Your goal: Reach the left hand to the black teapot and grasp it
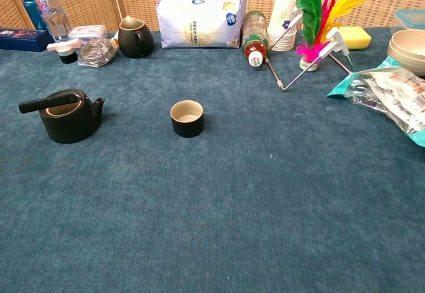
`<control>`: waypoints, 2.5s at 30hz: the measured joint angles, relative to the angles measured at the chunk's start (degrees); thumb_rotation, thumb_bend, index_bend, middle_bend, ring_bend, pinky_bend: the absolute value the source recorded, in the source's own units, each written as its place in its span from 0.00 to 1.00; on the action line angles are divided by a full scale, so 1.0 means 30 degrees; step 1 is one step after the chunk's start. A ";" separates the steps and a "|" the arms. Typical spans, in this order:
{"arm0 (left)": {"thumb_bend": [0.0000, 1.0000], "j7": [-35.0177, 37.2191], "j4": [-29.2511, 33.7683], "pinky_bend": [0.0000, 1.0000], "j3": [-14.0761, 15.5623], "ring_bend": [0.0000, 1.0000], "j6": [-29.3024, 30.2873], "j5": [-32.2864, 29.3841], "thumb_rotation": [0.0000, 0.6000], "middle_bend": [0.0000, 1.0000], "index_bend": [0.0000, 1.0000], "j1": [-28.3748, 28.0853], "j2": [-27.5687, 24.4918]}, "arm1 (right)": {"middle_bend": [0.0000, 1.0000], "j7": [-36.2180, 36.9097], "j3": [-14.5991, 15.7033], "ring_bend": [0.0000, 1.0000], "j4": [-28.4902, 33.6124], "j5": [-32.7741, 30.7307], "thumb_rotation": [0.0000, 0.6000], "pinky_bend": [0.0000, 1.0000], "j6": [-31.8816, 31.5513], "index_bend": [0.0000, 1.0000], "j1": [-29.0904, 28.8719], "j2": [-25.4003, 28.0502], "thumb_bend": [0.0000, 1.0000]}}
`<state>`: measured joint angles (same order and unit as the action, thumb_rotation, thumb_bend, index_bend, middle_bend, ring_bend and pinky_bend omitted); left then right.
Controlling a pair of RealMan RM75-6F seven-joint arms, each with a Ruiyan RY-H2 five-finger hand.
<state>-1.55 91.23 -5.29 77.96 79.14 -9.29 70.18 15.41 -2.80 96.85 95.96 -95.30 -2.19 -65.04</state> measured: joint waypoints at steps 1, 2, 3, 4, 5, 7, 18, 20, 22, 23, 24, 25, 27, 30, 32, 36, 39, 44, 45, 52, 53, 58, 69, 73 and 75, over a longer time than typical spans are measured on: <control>0.26 0.0222 -0.0032 0.25 -0.0018 0.07 -0.0053 0.0217 1.00 0.00 0.00 -0.0125 0.0219 | 0.00 0.0064 0.0036 0.00 0.0054 -0.0027 1.00 0.00 0.0084 0.00 -0.0013 0.0088 0.26; 0.26 0.0319 -0.0060 0.23 -0.0048 0.06 -0.0150 0.0392 1.00 0.00 0.00 -0.0286 0.0460 | 0.00 0.0065 0.0043 0.00 0.0084 -0.0049 1.00 0.00 0.0099 0.00 -0.0016 0.0137 0.25; 0.26 0.0221 -0.0062 0.21 -0.0077 0.06 -0.0244 0.0431 1.00 0.00 0.00 -0.0421 0.0650 | 0.00 0.0011 0.0024 0.00 0.0084 -0.0070 1.00 0.00 0.0077 0.00 -0.0008 0.0147 0.23; 0.26 0.0001 -0.0047 0.18 -0.0115 0.05 -0.0353 0.0425 1.00 0.00 0.00 -0.0563 0.0852 | 0.00 -0.0172 -0.0040 0.00 0.0025 -0.0115 1.00 0.00 0.0001 0.00 0.0012 0.0131 0.21; 0.26 -0.0444 0.0002 0.15 -0.0182 0.05 -0.0498 0.0371 1.00 0.00 0.00 -0.0755 0.1113 | 0.00 -0.0429 -0.0115 0.00 -0.0063 -0.0158 1.00 0.00 -0.0087 0.00 0.0032 0.0102 0.18; 0.26 -0.1353 0.0130 0.12 -0.0301 0.03 -0.0697 0.0214 1.00 0.00 0.00 -0.1032 0.1481 | 0.00 -0.1461 -0.0330 0.00 -0.0371 -0.0286 1.00 0.00 -0.0326 0.00 0.0089 -0.0022 0.14; 0.26 -0.8770 0.2127 0.10 -0.1211 0.00 -0.1958 -0.2483 1.00 0.00 0.00 -0.3005 0.3670 | 0.00 -0.5873 -0.1186 0.00 -0.0771 -0.1434 1.00 0.00 -0.0892 0.00 0.0449 -0.0416 0.11; 0.26 -0.9537 0.2313 0.10 -0.1433 0.00 -0.2138 -0.2912 1.00 0.00 0.00 -0.3485 0.4292 | 0.00 -0.5622 -0.1188 0.00 -0.0660 -0.1366 1.00 0.00 -0.0974 0.00 0.0506 -0.0293 0.11; 0.26 -0.9963 0.2297 0.10 -0.1607 0.00 -0.2187 -0.3123 1.00 0.00 0.00 -0.3816 0.4786 | 0.00 -0.5326 -0.1179 0.00 -0.0561 -0.1309 1.00 0.00 -0.1038 0.00 0.0556 -0.0165 0.11; 0.26 -1.0208 0.2268 0.10 -0.1694 0.00 -0.2218 -0.3289 1.00 0.00 0.00 -0.3990 0.5014 | 0.00 -0.5267 -0.1178 0.00 -0.0543 -0.1301 1.00 0.00 -0.1044 0.00 0.0564 -0.0138 0.11; 0.26 -1.0390 0.2250 0.10 -0.1737 0.00 -0.2241 -0.3421 1.00 0.00 0.00 -0.4071 0.5116 | 0.00 -0.5174 -0.1178 0.00 -0.0523 -0.1305 1.00 0.00 -0.1046 0.00 0.0573 -0.0101 0.11; 0.26 -1.0596 0.2230 0.10 -0.1782 0.00 -0.2254 -0.3557 1.00 0.00 0.00 -0.4144 0.5202 | 0.00 -0.5038 -0.1177 0.00 -0.0503 -0.1324 1.00 0.00 -0.1031 0.00 0.0583 -0.0044 0.11; 0.26 -1.1183 0.2167 0.10 -0.1904 0.00 -0.2251 -0.3941 1.00 0.00 0.00 -0.4343 0.5454 | 0.00 -0.4841 -0.1169 0.00 -0.0471 -0.1359 1.00 0.00 -0.0974 0.00 0.0591 0.0049 0.11; 0.26 -1.2007 0.2020 0.10 -0.2038 0.00 -0.2219 -0.4570 1.00 0.00 0.00 -0.4647 0.5827 | 0.00 -0.4544 -0.1166 0.00 -0.0424 -0.1399 1.00 0.00 -0.0902 0.00 0.0595 0.0163 0.11; 0.26 -1.2399 0.1806 0.10 -0.2065 0.00 -0.2148 -0.4924 1.00 0.00 0.00 -0.4815 0.6056 | 0.00 -0.4443 -0.1179 0.00 -0.0403 -0.1427 1.00 0.00 -0.0885 0.00 0.0603 0.0223 0.11; 0.27 -1.2454 0.1349 0.11 -0.2123 0.01 -0.2122 -0.5342 1.00 0.00 0.00 -0.4996 0.6310 | 0.00 -0.4200 -0.1197 0.00 -0.0360 -0.1458 1.00 0.00 -0.0831 0.00 0.0594 0.0265 0.11; 0.30 -1.2272 0.0922 0.21 -0.2209 0.08 -0.2125 -0.5426 1.00 0.00 0.00 -0.5158 0.6555 | 0.00 -0.4012 -0.1170 0.00 -0.0329 -0.1463 1.00 0.00 -0.0717 0.00 0.0575 0.0301 0.11; 0.37 -1.2325 0.0097 0.46 -0.2295 0.27 -0.1719 -0.5359 1.00 0.18 0.17 -0.5426 0.7264 | 0.00 -0.3886 -0.1132 0.00 -0.0232 -0.1579 1.00 0.00 -0.0407 0.00 0.0505 0.0395 0.11; 0.38 -1.2364 -0.0068 0.49 -0.2316 0.32 -0.1578 -0.5304 1.00 0.24 0.22 -0.5473 0.7405 | 0.00 -0.3883 -0.1127 0.00 -0.0225 -0.1589 1.00 0.00 -0.0384 0.00 0.0502 0.0403 0.11; 0.46 -1.3078 -0.0905 0.53 -0.2261 0.44 -0.0521 -0.4923 1.00 0.40 0.37 -0.5618 0.7987 | 0.00 -0.3689 -0.1118 0.00 -0.0171 -0.1681 1.00 0.00 -0.0257 0.00 0.0501 0.0522 0.11; 0.49 -1.3199 -0.1073 0.54 -0.2241 0.45 -0.0376 -0.4894 1.00 0.42 0.39 -0.5620 0.8045 | 0.00 -0.3685 -0.1100 0.00 -0.0158 -0.1682 1.00 0.00 -0.0224 0.00 0.0502 0.0541 0.11; 0.59 -1.3202 -0.1636 0.67 -0.2175 0.55 -0.0107 -0.4593 1.00 0.54 0.51 -0.5655 0.8112 | 0.00 -0.3860 -0.1010 0.00 -0.0081 -0.1683 1.00 0.00 -0.0038 0.00 0.0491 0.0612 0.11; 0.65 -1.3220 -0.3031 0.81 -0.1789 0.73 -0.0139 -0.3368 1.00 0.75 0.70 -0.6044 0.7820 | 0.00 -0.3962 -0.0979 0.00 0.0078 -0.1844 1.00 0.00 0.0226 0.00 0.0456 0.0720 0.11; 0.70 -1.2945 -0.3294 0.84 -0.1708 0.78 -0.0017 -0.2669 1.00 0.80 0.72 -0.6182 0.7519 | 0.00 -0.4006 -0.0943 0.00 0.0086 -0.1870 1.00 0.00 0.0384 0.00 0.0415 0.0690 0.11; 0.71 -1.2776 -0.3301 0.85 -0.1639 0.79 -0.0055 -0.2261 1.00 0.82 0.72 -0.6297 0.7288 | 0.00 -0.4041 -0.0908 0.00 0.0126 -0.1867 1.00 0.00 0.0448 0.00 0.0404 0.0685 0.11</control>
<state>-39.88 81.33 -10.20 77.79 72.36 -28.18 92.04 3.29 -5.52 97.22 90.36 -93.95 -0.98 -62.98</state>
